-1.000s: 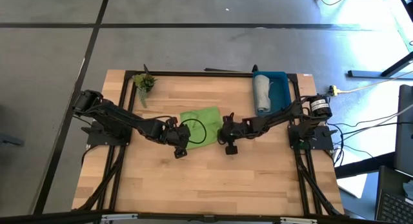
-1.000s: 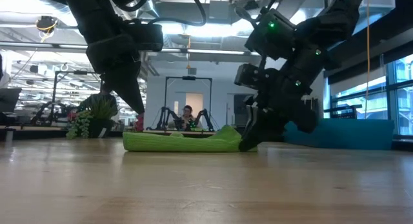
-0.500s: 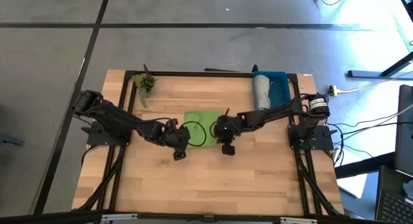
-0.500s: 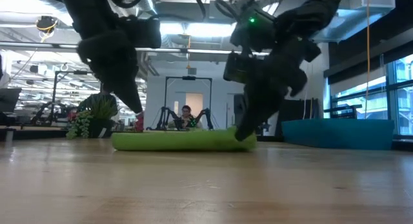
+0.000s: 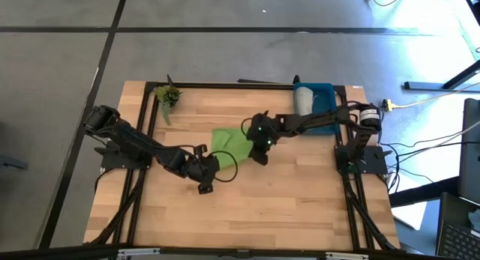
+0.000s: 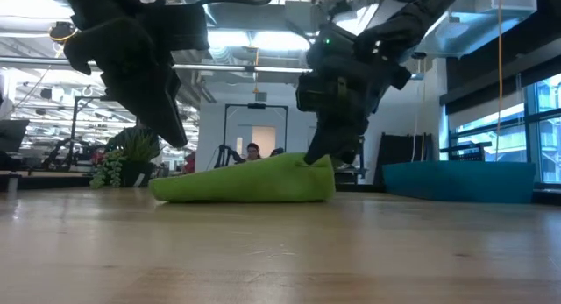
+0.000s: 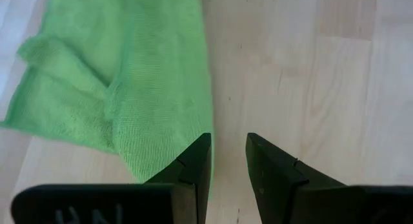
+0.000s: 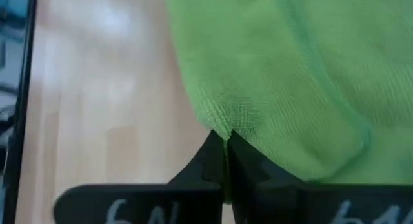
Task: Roll microfiber towels into tight, uniform cylinder then place into a basket
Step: Roll the green towel
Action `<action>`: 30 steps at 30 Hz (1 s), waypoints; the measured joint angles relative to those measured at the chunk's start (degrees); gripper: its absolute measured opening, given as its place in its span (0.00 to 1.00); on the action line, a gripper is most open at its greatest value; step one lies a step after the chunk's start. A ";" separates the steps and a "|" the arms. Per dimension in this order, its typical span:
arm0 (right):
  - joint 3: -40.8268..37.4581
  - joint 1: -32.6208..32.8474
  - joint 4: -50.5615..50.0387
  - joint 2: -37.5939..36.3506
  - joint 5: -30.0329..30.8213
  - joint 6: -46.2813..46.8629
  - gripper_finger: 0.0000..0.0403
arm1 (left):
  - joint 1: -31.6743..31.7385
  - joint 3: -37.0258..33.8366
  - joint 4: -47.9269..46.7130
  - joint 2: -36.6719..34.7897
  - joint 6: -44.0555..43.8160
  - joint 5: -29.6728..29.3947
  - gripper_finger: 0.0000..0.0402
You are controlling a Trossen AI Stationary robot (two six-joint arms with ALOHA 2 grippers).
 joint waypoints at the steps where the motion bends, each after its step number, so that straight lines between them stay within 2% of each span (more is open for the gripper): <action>1: -0.16 -0.73 -0.03 -0.03 -0.01 0.68 0.01 | -0.12 0.00 0.00 0.00 0.01 -0.01 0.22; 9: -0.25 -4.46 0.15 -0.10 -2.88 2.11 0.01 | -0.16 0.00 0.71 0.46 0.04 -3.08 0.22; 25: -0.25 -4.63 1.02 -0.14 -2.86 0.65 0.01 | 0.21 -0.07 2.86 2.99 0.09 -5.03 0.22; 30: -0.25 -4.63 1.05 -0.14 -2.85 0.43 0.01 | 1.34 -0.07 3.65 5.68 -0.17 -5.16 0.22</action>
